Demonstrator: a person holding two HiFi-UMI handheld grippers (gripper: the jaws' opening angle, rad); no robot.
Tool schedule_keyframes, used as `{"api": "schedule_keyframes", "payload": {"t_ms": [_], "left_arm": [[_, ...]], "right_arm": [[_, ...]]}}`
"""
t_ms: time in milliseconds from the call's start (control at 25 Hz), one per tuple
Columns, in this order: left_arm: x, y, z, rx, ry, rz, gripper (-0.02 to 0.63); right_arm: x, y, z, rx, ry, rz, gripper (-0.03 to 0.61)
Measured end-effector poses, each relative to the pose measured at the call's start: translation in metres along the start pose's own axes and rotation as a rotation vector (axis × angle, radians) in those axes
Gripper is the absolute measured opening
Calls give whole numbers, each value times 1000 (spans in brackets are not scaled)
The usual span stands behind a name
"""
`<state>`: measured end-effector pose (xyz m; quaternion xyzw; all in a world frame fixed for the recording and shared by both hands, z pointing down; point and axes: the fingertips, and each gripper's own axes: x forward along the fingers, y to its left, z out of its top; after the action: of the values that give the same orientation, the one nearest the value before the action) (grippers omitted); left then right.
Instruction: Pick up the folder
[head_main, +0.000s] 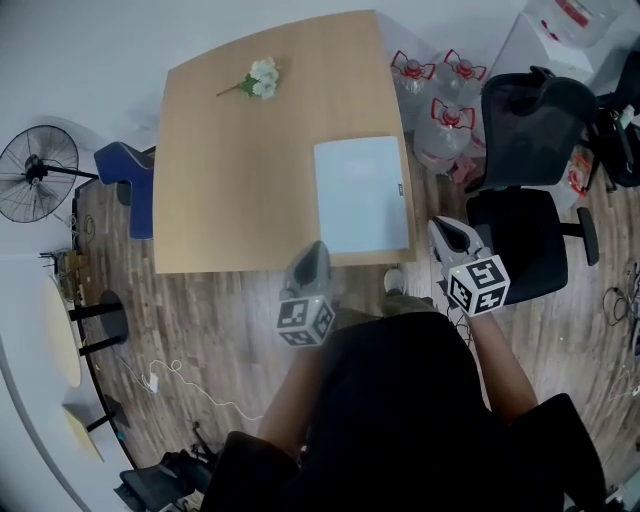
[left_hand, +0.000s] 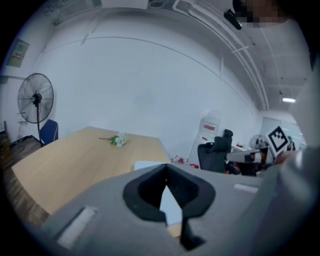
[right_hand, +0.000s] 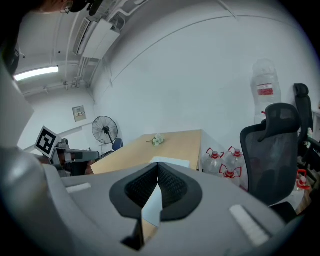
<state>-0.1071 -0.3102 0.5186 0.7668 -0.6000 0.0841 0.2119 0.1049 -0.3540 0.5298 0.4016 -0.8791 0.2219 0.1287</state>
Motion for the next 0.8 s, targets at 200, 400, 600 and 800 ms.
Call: {"api": "schedule_keyframes", "payload": {"t_ms": [200,400,600,800], "left_arm": [[17,18,-9,20,55,-20,3],[37,41,-32,-3,127,-62,3],[49,68,-55,-66,184,-63,3],[72,99,-79,-157,235,-55,5]], "right_arm": [[34,-1,-18,-12,81,27,2],[57,0,-47,9,169,23,2],[72,0,-61,54,208,-8,24],[99,-21,-80,87,240,-88,54]]}}
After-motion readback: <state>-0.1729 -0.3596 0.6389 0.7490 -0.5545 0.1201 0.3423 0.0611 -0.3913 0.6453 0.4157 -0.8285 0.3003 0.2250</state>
